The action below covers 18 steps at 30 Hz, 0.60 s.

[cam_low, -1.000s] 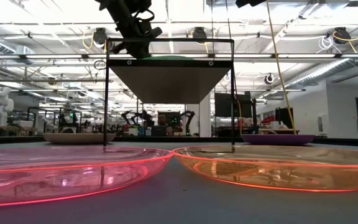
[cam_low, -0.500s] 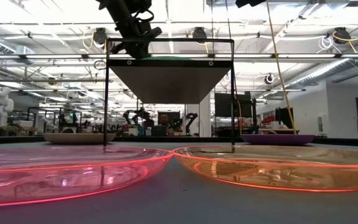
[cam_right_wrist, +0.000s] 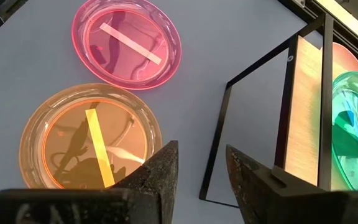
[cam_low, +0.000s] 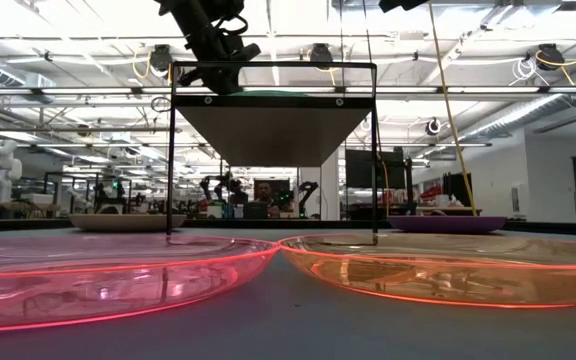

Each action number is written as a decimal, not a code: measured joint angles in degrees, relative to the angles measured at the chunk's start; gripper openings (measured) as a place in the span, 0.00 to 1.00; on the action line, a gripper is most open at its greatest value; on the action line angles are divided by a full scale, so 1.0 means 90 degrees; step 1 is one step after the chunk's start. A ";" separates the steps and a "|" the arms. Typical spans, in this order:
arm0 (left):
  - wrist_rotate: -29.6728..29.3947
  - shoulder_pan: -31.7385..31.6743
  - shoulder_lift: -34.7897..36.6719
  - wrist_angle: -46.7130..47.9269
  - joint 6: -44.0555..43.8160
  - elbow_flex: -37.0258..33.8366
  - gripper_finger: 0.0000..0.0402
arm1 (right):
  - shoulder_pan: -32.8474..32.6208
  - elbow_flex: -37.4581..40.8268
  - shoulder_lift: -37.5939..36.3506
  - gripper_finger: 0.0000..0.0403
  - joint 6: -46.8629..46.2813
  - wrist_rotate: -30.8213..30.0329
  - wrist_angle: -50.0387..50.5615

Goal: Place and stack plates onto a shelf
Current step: Stack the brown plate on top of the gray plate on the shelf, then stack the orange plate on top of the blue plate on the shelf

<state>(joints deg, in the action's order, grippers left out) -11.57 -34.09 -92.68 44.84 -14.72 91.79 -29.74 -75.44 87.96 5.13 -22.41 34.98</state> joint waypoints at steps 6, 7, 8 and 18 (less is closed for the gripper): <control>0.0002 0.0000 0.0000 0.0012 0.0000 0.0000 0.07 | 0.0000 0.0000 0.0000 0.29 0.0000 0.0000 0.0000; 0.0002 0.0000 0.0000 0.0011 0.0000 0.0000 0.07 | 0.0000 0.0000 -0.0002 0.29 0.0000 0.0000 0.0000; 0.0002 0.0000 0.0000 0.0010 0.0000 0.0000 0.08 | 0.0000 0.0000 -0.0002 0.29 0.0000 0.0000 0.0000; -0.0053 -0.0001 0.0000 0.0000 -0.0005 0.0000 0.19 | 0.0002 0.0000 0.0000 0.29 0.0000 0.0000 0.0000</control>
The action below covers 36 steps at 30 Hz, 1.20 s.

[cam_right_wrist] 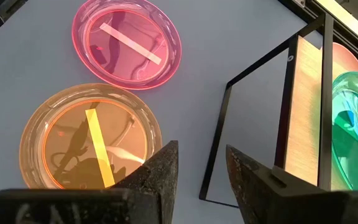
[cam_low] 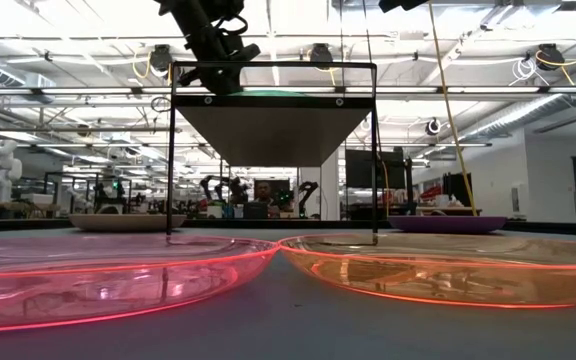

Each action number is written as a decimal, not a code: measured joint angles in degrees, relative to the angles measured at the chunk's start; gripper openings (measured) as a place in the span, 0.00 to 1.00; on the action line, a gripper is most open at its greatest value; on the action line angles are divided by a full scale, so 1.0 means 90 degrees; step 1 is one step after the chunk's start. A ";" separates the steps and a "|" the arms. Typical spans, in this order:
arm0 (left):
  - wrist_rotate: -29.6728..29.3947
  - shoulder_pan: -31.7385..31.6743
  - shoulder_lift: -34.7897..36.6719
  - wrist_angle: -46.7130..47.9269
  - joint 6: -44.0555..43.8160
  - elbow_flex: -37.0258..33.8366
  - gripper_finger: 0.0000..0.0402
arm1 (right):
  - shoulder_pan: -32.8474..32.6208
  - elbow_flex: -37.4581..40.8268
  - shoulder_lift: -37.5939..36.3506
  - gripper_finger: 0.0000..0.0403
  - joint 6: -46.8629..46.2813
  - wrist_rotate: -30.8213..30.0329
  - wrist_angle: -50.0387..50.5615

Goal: Place and stack plates onto a shelf
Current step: Stack the orange plate on top of the blue plate on the shelf

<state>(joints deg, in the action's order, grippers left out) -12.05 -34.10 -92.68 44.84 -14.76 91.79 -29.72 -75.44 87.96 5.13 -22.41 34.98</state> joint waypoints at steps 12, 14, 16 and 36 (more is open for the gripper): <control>0.0002 0.0243 0.0000 0.0055 0.0972 0.0000 0.20 | -0.0002 0.0000 0.0000 0.29 -0.0090 0.0002 0.0042; 0.0065 0.0372 0.0000 0.0091 0.1284 0.0000 0.20 | -0.0002 0.0000 -0.0002 0.29 -0.0142 0.0002 0.0094; 0.0169 0.0513 0.0000 0.0222 0.1542 -0.0001 0.20 | -0.0002 0.0000 -0.0001 0.29 -0.0160 0.0002 0.0132; 0.0213 0.2183 0.3541 -0.1800 0.1490 -0.3983 0.20 | -0.0004 0.0000 -0.0002 0.29 -0.1001 0.0019 0.0378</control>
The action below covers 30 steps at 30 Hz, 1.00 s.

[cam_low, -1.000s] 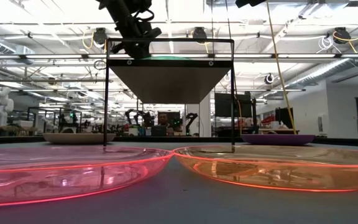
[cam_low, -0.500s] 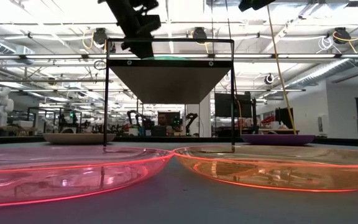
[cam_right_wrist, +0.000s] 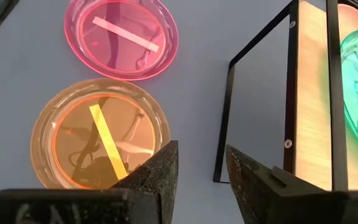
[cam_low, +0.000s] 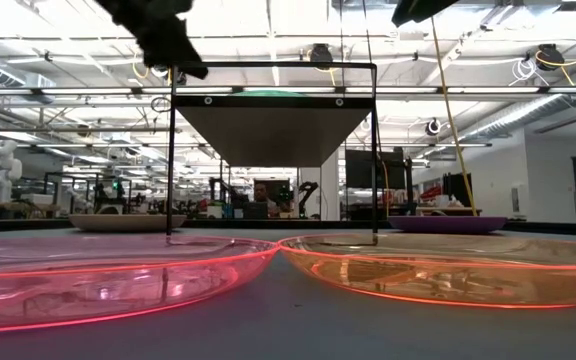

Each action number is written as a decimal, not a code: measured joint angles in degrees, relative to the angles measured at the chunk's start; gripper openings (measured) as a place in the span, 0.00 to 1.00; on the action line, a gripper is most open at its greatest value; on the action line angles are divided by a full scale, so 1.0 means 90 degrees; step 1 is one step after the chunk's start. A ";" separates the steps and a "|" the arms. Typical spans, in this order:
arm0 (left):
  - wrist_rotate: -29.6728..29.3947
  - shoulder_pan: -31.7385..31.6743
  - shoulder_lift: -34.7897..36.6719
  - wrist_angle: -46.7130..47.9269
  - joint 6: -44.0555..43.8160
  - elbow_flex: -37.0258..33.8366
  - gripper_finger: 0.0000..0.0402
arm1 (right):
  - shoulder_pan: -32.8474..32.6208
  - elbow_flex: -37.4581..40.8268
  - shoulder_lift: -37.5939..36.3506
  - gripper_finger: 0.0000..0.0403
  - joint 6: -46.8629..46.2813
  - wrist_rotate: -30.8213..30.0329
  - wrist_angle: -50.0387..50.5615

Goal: Place and stack plates onto a shelf
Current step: Stack the orange plate on top of the blue plate on the shelf

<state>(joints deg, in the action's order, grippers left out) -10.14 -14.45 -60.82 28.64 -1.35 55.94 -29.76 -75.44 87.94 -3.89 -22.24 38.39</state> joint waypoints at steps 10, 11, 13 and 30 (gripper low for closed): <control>-0.0052 0.0481 0.1033 -0.0360 -0.0241 -0.1128 0.20 | -0.0318 0.0000 0.0000 0.29 -0.1073 0.0373 -0.0001; -0.0052 0.0523 0.1040 -0.0404 -0.0237 -0.1183 0.20 | -0.0389 0.0000 0.0000 0.29 -0.1185 0.0374 0.0001; -0.0052 0.0587 0.1022 -0.0456 -0.0212 -0.1236 0.20 | -0.0550 0.0000 0.0000 0.29 -0.1398 0.0373 0.0001; -0.0052 0.1192 0.0976 -0.0295 -0.0769 -0.1240 0.20 | -0.1566 0.0000 0.0934 0.29 -0.1681 0.0344 -0.0052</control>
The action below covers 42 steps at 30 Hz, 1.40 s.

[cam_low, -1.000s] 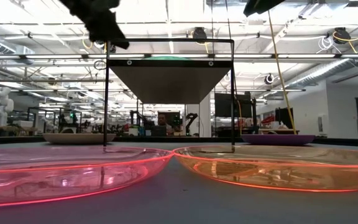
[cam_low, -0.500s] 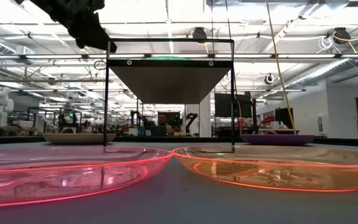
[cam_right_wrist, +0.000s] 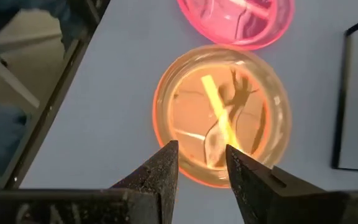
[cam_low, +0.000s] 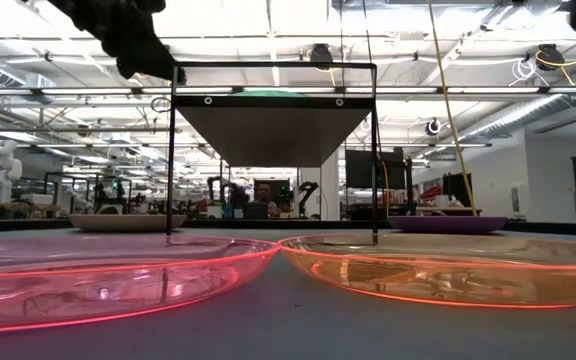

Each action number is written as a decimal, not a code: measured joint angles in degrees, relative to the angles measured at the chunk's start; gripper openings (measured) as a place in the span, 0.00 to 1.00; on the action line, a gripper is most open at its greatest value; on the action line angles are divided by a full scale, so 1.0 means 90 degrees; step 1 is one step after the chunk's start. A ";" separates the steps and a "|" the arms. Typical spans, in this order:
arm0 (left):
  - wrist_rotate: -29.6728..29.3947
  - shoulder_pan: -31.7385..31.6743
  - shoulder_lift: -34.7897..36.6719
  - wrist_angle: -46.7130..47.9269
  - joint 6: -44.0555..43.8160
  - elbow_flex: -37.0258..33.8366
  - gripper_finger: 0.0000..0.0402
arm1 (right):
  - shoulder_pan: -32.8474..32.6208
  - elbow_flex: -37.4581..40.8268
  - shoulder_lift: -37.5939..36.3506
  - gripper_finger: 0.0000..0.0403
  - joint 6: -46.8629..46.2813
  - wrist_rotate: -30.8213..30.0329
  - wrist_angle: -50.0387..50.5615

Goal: Place and stack plates onto a shelf
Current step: Stack the orange plate on top of the blue plate on the shelf

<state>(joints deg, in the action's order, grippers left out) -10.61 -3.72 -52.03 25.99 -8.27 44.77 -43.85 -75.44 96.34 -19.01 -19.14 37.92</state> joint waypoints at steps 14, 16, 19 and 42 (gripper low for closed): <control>-0.0361 0.0897 -0.0010 0.0096 -0.0644 0.0002 0.20 | -0.0243 0.0000 0.1061 0.29 0.0231 0.0325 -0.0048; -0.0428 0.0971 -0.0010 0.0093 -0.0655 0.0005 0.20 | -0.0261 0.0000 0.1183 0.29 0.0472 0.0313 -0.0044; -0.0574 0.1055 -0.0010 0.0093 -0.0712 0.0005 0.20 | -0.0270 0.0000 0.1341 0.29 0.0915 0.0127 -0.0052; -0.0668 0.1131 -0.0010 0.0088 -0.0765 0.0007 0.20 | -0.0209 0.0272 0.1678 0.06 0.2415 -0.0290 -0.0859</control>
<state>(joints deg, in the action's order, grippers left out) -16.62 6.46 -52.12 26.78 -15.16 44.84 -45.74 -72.99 111.44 2.72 -21.75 30.19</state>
